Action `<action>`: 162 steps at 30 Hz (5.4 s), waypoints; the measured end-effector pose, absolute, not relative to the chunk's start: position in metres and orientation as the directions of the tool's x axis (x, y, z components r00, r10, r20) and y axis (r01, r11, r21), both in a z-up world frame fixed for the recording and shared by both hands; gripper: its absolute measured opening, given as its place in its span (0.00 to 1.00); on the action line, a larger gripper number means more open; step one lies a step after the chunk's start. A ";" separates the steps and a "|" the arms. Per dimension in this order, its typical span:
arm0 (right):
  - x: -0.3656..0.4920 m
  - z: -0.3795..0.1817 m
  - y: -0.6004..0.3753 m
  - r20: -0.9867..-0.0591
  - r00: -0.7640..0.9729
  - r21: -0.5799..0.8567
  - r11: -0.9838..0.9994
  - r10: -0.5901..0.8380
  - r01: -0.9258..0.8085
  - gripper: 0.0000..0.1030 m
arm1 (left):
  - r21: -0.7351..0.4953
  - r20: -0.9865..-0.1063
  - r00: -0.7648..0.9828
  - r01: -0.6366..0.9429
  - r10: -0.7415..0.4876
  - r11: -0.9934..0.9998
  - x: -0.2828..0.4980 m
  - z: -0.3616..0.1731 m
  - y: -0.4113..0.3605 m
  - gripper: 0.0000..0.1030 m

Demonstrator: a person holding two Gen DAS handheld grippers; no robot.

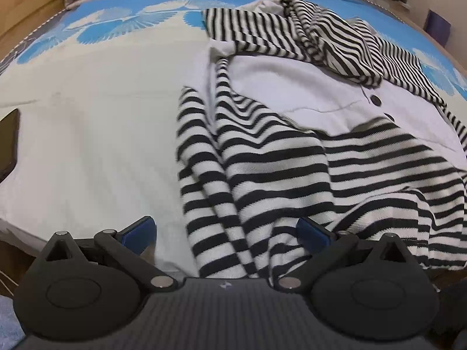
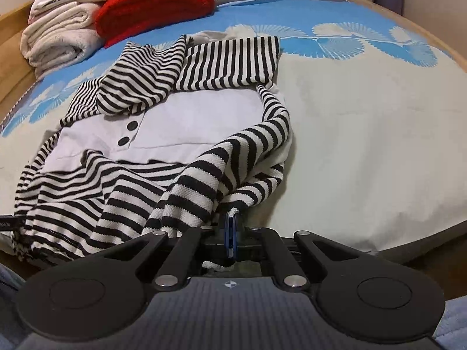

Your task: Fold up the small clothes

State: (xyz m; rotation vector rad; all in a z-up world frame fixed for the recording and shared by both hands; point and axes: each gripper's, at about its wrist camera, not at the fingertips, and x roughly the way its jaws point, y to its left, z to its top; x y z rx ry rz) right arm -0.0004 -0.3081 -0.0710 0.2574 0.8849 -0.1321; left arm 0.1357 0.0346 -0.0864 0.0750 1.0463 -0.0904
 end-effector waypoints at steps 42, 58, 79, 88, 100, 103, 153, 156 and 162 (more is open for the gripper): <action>-0.042 -0.027 -0.306 -0.743 0.666 0.258 0.948 0.072 0.185 0.05 | -0.279 -0.776 0.551 0.137 -0.307 0.951 0.070 -0.017 0.086 0.07; 0.028 0.055 -0.356 -0.613 0.788 0.380 0.897 0.062 0.225 0.05 | -0.249 -0.703 0.619 0.249 -0.351 0.936 0.192 0.084 0.051 0.06; 0.185 -0.062 -0.427 -0.742 0.663 0.311 0.824 -0.100 0.473 0.59 | -0.001 -0.724 0.685 -0.107 0.073 0.994 0.354 -0.001 0.045 0.99; 0.175 -0.091 -0.391 -0.804 0.584 0.139 0.919 -0.113 0.368 0.58 | 0.027 -0.751 0.658 0.109 -0.052 0.994 0.323 -0.037 0.057 0.99; 0.159 -0.097 -0.397 -0.832 0.549 0.157 0.917 -0.077 0.366 0.58 | -0.013 -0.788 0.590 0.269 -0.176 0.963 0.302 -0.063 0.034 0.99; 0.159 -0.102 -0.396 -0.845 0.528 0.125 0.925 -0.090 0.359 0.59 | -0.040 -0.797 0.574 0.262 -0.189 0.964 0.303 -0.069 0.033 0.96; 0.148 -0.079 -0.449 -0.841 0.527 0.175 0.856 -0.127 0.486 0.01 | 0.125 -0.808 0.587 0.081 0.054 0.989 0.291 -0.062 0.099 0.00; 0.149 -0.079 -0.440 -0.847 0.521 0.162 0.881 -0.107 0.444 0.06 | 0.002 -0.793 0.607 0.093 -0.056 0.996 0.291 -0.047 0.105 0.11; 0.110 -0.042 -0.408 -0.716 0.654 0.099 0.892 -0.243 0.440 0.59 | -0.042 -0.731 0.656 0.228 -0.185 0.973 0.282 -0.029 0.063 0.83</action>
